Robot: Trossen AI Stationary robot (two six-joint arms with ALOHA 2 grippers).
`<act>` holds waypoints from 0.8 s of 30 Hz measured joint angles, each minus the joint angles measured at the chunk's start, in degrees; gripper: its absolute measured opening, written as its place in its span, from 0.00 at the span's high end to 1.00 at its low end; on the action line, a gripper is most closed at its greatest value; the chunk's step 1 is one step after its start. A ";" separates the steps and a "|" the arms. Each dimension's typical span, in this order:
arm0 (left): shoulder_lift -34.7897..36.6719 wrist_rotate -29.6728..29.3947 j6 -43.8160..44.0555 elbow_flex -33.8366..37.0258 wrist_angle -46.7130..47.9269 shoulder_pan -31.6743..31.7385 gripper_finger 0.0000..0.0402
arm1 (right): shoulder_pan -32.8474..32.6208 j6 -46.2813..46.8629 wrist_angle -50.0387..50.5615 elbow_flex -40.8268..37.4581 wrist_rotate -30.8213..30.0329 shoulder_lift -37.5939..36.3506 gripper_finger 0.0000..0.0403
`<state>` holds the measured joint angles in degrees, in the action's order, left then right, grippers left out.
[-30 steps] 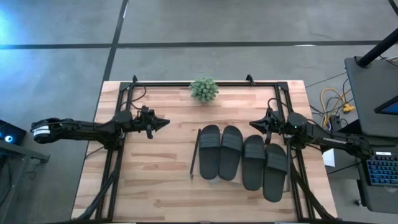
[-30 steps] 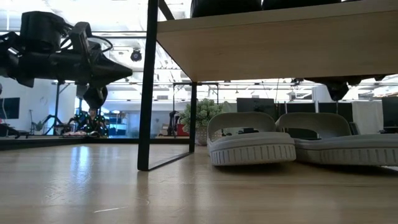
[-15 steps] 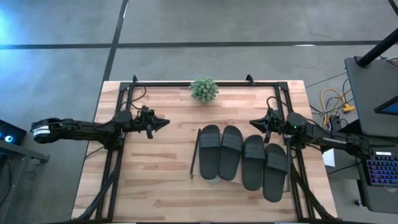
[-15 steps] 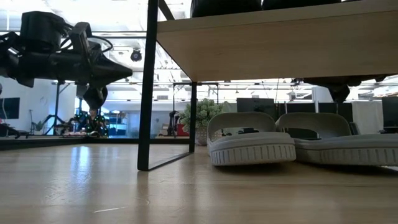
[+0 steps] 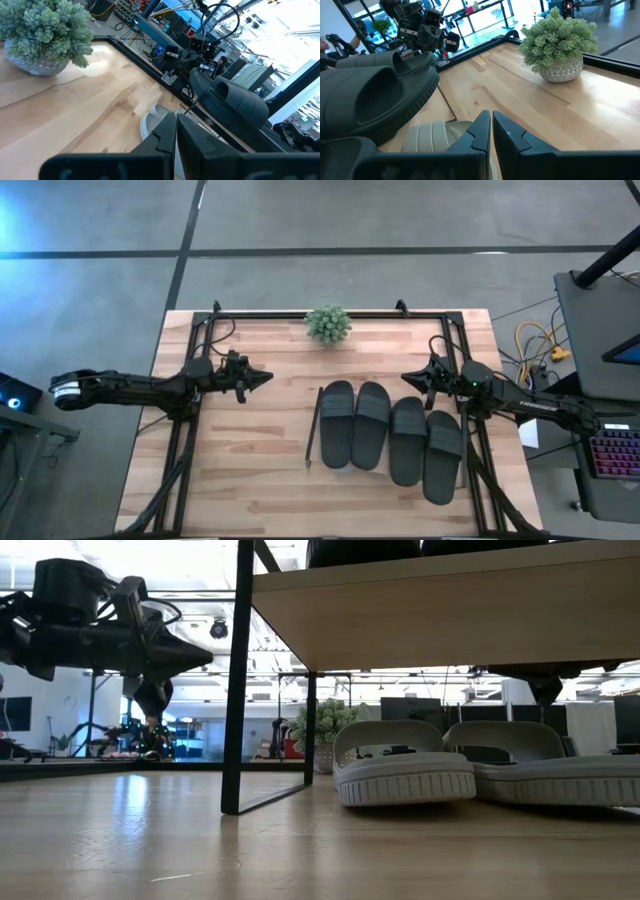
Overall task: Pick and place slides into the shelf
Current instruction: Return to Home Position
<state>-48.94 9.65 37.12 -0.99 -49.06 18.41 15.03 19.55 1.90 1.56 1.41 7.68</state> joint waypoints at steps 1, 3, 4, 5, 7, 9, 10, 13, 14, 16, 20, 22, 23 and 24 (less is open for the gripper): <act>-0.15 -0.02 0.00 0.00 0.06 0.00 1.00 | 0.00 0.00 -0.01 0.00 0.00 0.00 0.97; -0.39 -0.01 0.00 0.02 0.06 -0.01 1.00 | 0.00 0.00 -0.01 0.00 0.00 0.00 0.97; -0.58 0.00 0.00 0.02 0.02 0.00 1.00 | 0.00 0.00 -0.01 0.00 0.00 0.00 0.97; -0.84 -0.02 0.00 0.02 0.05 0.00 1.00 | 0.00 -0.01 -0.01 0.00 0.00 0.00 0.97; -1.28 0.00 0.00 0.02 0.09 0.00 1.00 | 0.00 -0.02 -0.01 0.00 0.00 0.00 0.97; -1.75 -0.01 0.00 0.02 0.06 0.00 1.00 | 0.00 0.00 -0.03 0.00 0.00 0.00 0.97; -2.10 -0.01 0.00 0.02 0.05 0.00 1.00 | 0.00 -0.02 -0.01 0.00 0.00 0.00 0.97; -3.23 -0.02 0.00 0.02 0.03 0.00 1.00 | 0.00 -0.02 -0.01 0.00 0.00 0.00 0.97; -3.68 -0.01 0.00 0.02 0.03 0.00 1.00 | 0.00 -0.02 -0.01 0.00 0.00 0.00 0.97; -4.70 0.00 0.00 0.02 0.08 0.00 1.00 | 0.00 -0.02 -0.03 0.00 0.00 0.00 0.97; -6.85 0.00 0.00 0.02 0.04 0.00 1.00 | 0.00 -0.02 -0.02 0.00 0.00 0.00 0.97; -8.05 0.00 0.00 0.02 0.07 0.00 1.00 | 0.00 -0.02 -0.01 0.00 0.00 0.00 0.97; -8.70 0.00 0.00 0.02 0.05 0.00 1.00 | 0.00 -0.02 -0.01 0.00 0.00 0.00 0.97; -9.34 0.00 0.00 0.02 0.05 0.00 1.00 | 0.00 -0.02 -0.01 0.00 0.00 0.00 0.97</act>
<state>-58.28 9.65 37.12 -0.97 -49.00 18.41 15.03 19.53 1.89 1.56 1.41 7.68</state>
